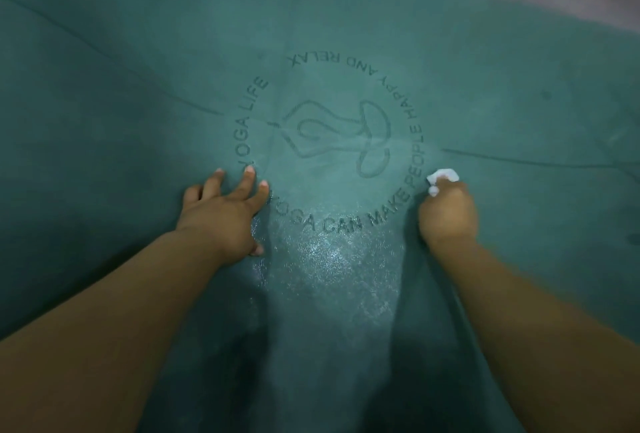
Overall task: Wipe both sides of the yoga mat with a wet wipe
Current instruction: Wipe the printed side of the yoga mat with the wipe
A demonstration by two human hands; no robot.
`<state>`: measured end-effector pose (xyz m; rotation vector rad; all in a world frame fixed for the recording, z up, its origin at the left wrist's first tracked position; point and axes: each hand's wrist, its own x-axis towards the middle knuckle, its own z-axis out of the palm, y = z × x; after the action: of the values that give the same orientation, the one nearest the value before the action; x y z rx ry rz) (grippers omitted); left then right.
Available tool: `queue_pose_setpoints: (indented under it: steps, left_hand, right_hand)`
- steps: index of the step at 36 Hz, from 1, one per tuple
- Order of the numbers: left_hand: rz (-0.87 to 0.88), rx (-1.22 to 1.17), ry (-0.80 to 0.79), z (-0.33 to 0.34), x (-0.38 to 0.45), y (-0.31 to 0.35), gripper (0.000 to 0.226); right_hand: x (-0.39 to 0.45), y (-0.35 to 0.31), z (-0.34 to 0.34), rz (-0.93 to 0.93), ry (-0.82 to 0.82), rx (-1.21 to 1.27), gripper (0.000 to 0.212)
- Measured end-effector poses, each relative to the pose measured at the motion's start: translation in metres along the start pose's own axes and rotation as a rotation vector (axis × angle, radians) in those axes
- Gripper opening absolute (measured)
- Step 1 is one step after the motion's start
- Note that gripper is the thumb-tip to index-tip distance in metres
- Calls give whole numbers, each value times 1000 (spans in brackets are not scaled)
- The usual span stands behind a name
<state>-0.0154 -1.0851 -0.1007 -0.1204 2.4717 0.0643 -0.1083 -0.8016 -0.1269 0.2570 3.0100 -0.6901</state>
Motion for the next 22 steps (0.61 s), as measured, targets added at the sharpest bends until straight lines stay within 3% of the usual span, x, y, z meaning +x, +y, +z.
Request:
queue_pose_setpoints:
  steps: [2, 3, 6, 8, 10, 11, 13, 15, 18, 20, 22]
  left_hand:
    - [-2, -2, 0, 0, 0, 0, 95]
    - [-3, -3, 0, -1, 0, 1, 95]
    - [-3, -6, 6, -1, -1, 2, 95]
    - [0, -5, 13, -2, -2, 2, 95]
    - [3, -13, 17, -1, -3, 1, 95]
    - [4, -19, 20, -1, -3, 0, 95]
    - [6, -24, 27, 0, -2, -1, 95]
    - [11, -22, 27, 1, -2, -1, 95]
    - [9, -23, 27, 1, -2, -1, 95]
    - [7, -22, 26, 1, -2, 0, 95]
    - [6, -17, 26, 1, -2, 0, 95]
  right_hand:
    - [-25, -22, 17, 66, -32, -28, 29]
    - [-42, -36, 27, 13, -92, -40, 32]
    - [-105, -74, 42, -464, -399, 15, 36]
    - [-130, -80, 40, -888, -619, -25, 41]
    - [-128, -64, 36, -1163, -701, -91, 51]
    - [-117, -52, 34, -1205, -673, -124, 52]
    - [-92, -34, 24, -1098, -557, -184, 45]
    - [-62, -16, 12, -741, -302, -165, 30]
    - [-37, 12, -3, -175, -106, -155, 23]
    - [-44, 10, 1, -13, 3, -89, 22]
    - [-71, -9, 15, 5, -49, -57, 27]
